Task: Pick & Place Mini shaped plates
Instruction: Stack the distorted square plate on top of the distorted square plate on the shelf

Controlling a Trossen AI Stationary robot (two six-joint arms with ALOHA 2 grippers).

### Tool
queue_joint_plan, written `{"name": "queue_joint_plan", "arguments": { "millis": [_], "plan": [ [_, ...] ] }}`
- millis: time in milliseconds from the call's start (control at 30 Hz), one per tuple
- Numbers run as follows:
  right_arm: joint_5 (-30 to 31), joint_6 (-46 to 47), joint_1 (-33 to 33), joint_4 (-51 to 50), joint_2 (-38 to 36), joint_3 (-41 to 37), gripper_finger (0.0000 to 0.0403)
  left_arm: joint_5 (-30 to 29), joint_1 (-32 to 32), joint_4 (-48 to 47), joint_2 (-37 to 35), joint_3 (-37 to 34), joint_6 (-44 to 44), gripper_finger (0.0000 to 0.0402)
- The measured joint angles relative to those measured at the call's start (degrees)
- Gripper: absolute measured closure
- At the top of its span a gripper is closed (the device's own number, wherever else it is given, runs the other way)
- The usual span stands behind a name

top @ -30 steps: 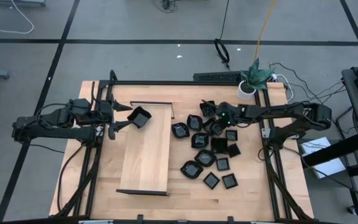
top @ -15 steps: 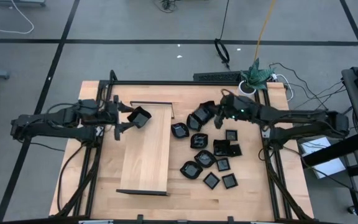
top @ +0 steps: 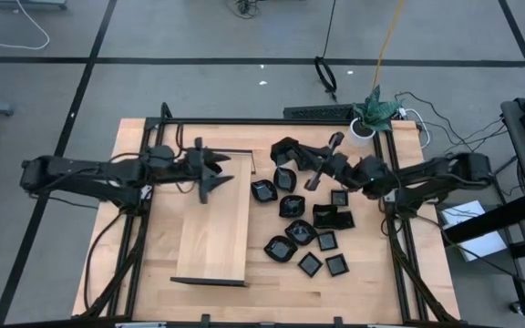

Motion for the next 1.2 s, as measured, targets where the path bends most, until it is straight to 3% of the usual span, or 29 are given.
{"name": "queue_joint_plan", "arguments": {
  "millis": [167,300,800,933,1067,1200],
  "plan": [
    [0.11,-10.66,2.71,3.14,6.42,5.27,0.0403,-5.88,-0.97,15.98,7.4,0.0,4.53,0.0131],
    [0.17,-16.02,3.69,4.34,10.44,10.22,0.0403,-7.83,-0.98,23.14,11.69,0.0,6.24,0.0131],
    [0.11,-20.29,3.19,3.84,19.42,20.24,0.0403,-6.79,-1.0,28.2,13.31,0.0,6.38,0.0131],
    [0.3,-21.05,3.21,3.94,19.54,20.23,0.0403,-10.22,-1.07,28.22,13.39,0.0,6.25,0.0132],
    [3.1,-22.61,3.25,4.38,19.18,20.23,0.0403,-16.74,-1.62,28.71,13.38,0.0,6.22,0.0163],
    [2.95,-22.45,3.29,4.31,19.18,20.23,0.0403,-21.18,-1.76,30.03,13.38,0.0,6.11,0.024]
  ]
}}
